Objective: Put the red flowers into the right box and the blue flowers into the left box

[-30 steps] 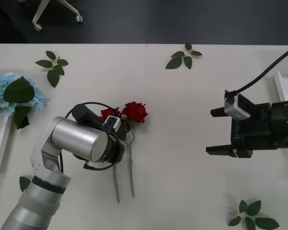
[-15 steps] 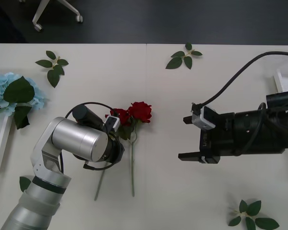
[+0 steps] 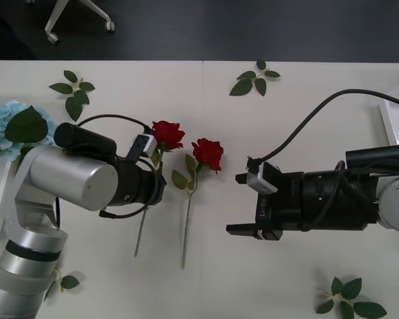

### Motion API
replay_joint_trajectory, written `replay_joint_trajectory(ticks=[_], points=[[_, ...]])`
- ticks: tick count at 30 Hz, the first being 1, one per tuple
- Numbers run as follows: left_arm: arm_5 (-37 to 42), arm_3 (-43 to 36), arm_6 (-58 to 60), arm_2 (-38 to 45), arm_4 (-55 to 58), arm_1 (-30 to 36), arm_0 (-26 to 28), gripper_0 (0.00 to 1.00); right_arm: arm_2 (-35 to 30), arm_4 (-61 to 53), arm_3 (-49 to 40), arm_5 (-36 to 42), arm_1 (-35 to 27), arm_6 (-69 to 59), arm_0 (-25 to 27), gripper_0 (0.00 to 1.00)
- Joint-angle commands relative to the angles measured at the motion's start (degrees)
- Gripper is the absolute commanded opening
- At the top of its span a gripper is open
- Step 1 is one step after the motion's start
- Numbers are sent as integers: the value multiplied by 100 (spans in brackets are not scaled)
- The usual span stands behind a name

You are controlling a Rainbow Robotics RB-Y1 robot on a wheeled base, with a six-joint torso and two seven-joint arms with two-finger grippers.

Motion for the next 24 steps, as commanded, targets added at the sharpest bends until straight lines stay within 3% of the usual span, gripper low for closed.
replay_joint_trajectory(ticks=[1, 6, 14, 24], points=[[-48, -453, 116, 327, 618, 375, -121, 0, -60, 2, -25, -56, 99, 221, -32, 100], [-48, -769, -235, 881, 1638, 507, 2, 0, -60, 2, -25, -117, 108, 221, -32, 100], [-48, -831, -2388, 2366, 4415, 454, 556, 0, -60, -7, -25, -135, 125, 221, -32, 100], [-127, -831, -4471, 2779, 6762, 454, 995, 0, -60, -86, -25, -135, 292, 221, -6, 100]])
